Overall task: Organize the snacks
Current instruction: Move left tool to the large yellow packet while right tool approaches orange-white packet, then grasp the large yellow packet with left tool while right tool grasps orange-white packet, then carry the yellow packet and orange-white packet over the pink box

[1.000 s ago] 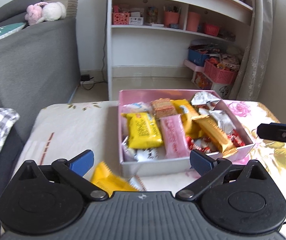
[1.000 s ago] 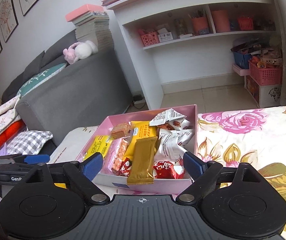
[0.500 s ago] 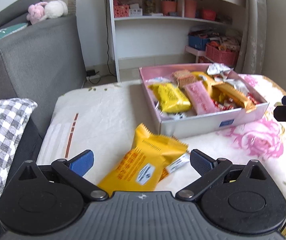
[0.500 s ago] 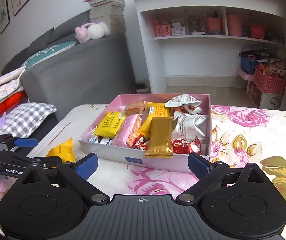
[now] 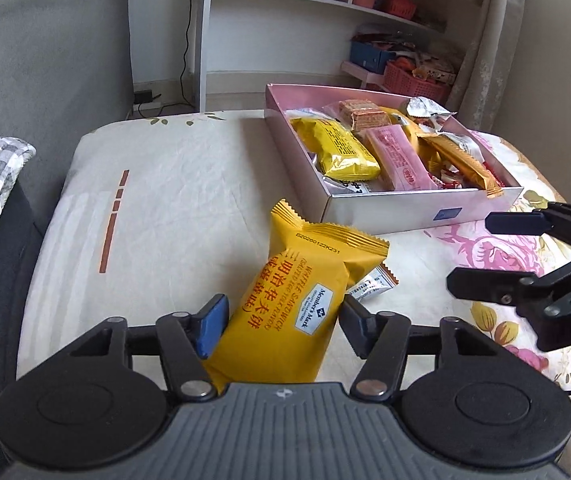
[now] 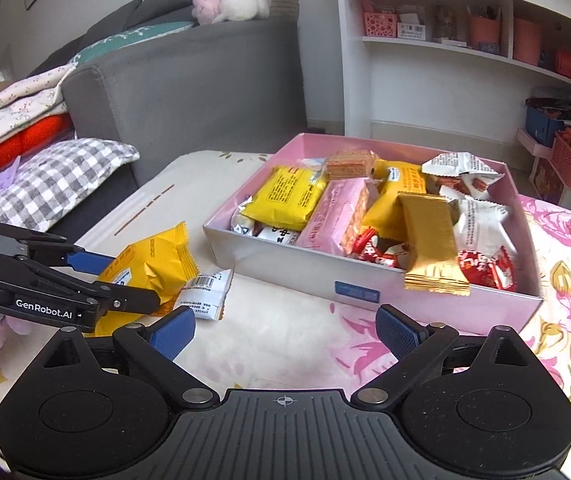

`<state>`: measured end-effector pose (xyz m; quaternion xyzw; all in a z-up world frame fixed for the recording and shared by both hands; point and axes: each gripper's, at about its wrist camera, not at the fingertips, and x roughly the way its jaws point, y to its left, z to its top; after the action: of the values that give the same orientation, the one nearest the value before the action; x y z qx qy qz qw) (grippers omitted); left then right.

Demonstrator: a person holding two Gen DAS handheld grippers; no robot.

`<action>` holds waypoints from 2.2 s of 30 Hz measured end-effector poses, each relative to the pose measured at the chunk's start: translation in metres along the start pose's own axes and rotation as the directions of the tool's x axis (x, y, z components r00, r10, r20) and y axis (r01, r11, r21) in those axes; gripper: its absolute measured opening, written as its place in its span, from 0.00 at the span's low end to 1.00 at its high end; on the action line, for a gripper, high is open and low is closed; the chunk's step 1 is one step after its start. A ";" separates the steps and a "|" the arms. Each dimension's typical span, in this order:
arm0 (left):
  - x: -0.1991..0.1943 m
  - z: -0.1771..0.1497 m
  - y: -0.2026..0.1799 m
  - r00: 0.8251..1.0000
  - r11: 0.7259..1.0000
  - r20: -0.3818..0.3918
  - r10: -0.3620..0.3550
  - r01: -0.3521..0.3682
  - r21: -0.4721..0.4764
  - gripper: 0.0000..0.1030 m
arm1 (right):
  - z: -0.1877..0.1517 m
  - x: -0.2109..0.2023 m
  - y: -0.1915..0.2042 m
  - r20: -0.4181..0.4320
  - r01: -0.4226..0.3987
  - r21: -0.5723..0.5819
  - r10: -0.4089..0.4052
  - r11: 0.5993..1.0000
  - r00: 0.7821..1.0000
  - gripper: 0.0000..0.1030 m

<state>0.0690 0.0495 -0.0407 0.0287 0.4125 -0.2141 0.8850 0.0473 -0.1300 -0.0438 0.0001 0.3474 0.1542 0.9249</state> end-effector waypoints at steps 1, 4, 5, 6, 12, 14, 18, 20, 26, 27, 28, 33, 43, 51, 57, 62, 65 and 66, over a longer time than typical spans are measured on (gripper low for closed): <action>-0.003 0.001 0.001 1.000 1.000 0.004 0.005 -0.005 -0.004 0.46 | 0.000 0.005 0.005 -0.004 0.004 -0.002 -0.004 1.000 1.000 0.95; -0.010 0.002 0.007 1.000 0.999 0.022 0.020 -0.020 -0.029 0.41 | -0.001 0.018 0.020 -0.022 0.000 -0.013 0.000 1.000 1.000 0.95; -0.012 0.003 0.011 0.999 0.999 0.025 0.024 -0.023 -0.049 0.39 | -0.001 0.022 0.025 -0.027 -0.004 -0.019 0.003 1.000 1.000 0.95; -0.014 0.004 0.016 0.999 0.997 0.023 0.032 -0.030 -0.073 0.39 | -0.001 0.026 0.030 -0.032 -0.009 -0.027 0.008 1.000 0.999 0.95; -0.019 0.005 0.038 0.997 0.978 -0.019 0.079 -0.081 -0.192 0.38 | 0.001 0.047 0.058 -0.056 -0.026 -0.052 0.023 0.998 0.998 0.95; -0.019 0.005 0.042 0.997 0.974 -0.019 0.080 -0.083 -0.209 0.38 | 0.000 0.055 0.064 -0.065 -0.014 -0.057 0.010 0.998 0.998 0.95; -0.018 0.005 0.044 0.998 0.974 -0.011 0.067 -0.067 -0.217 0.39 | -0.003 0.065 0.076 -0.045 0.044 -0.091 -0.048 0.995 0.998 0.95; -0.019 0.004 0.044 0.999 0.975 0.005 0.052 -0.050 -0.216 0.41 | -0.003 0.067 0.078 -0.025 0.058 -0.089 -0.060 0.994 0.998 0.92; -0.020 0.001 0.046 1.000 0.981 0.021 0.021 -0.017 -0.193 0.55 | -0.001 0.061 0.080 -0.018 0.037 -0.099 -0.039 0.994 0.999 0.60; -0.018 0.000 0.046 1.000 0.981 0.010 0.021 -0.019 -0.191 0.55 | -0.001 0.061 0.081 -0.022 0.034 -0.101 -0.036 0.994 0.999 0.59; -0.016 -0.001 0.046 1.000 0.981 -0.001 0.019 -0.019 -0.191 0.55 | -0.001 0.060 0.080 -0.025 0.033 -0.104 -0.036 0.994 0.999 0.59; -0.013 -0.007 0.042 0.999 0.988 -0.028 0.025 -0.029 -0.155 0.52 | -0.004 0.048 0.076 -0.049 0.037 -0.115 -0.043 0.993 0.998 0.55; -0.006 -0.015 0.019 0.998 0.992 -0.009 0.064 -0.064 -0.106 0.46 | -0.018 0.019 0.046 -0.091 0.083 -0.131 -0.095 0.988 0.991 0.55; -0.009 -0.011 0.000 0.994 0.983 -0.009 0.112 -0.112 -0.145 0.38 | -0.026 -0.014 0.020 -0.085 0.128 -0.132 -0.140 0.983 0.986 0.55; -0.020 -0.009 -0.013 0.995 0.984 0.026 0.094 -0.089 -0.154 0.36 | -0.021 -0.037 0.010 -0.054 0.138 -0.111 -0.144 0.984 0.988 0.55; -0.029 -0.005 -0.019 0.995 0.979 0.038 0.097 -0.088 -0.182 0.36 | -0.013 -0.051 0.003 -0.023 0.141 -0.077 -0.143 0.987 0.990 0.55; -0.036 -0.001 -0.020 0.995 0.974 0.061 0.083 -0.068 -0.217 0.36 | -0.009 -0.058 -0.001 -0.004 0.141 -0.061 -0.142 0.988 0.990 0.55; -0.039 0.001 -0.021 0.995 0.973 0.070 0.077 -0.059 -0.224 0.36 | -0.007 -0.059 -0.003 -0.001 0.142 -0.054 -0.143 0.988 0.990 0.55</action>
<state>0.0392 0.0441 -0.0091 -0.0645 0.3975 -0.1371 0.9050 0.0014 -0.1505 -0.0115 -0.0502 0.3444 0.0971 0.9324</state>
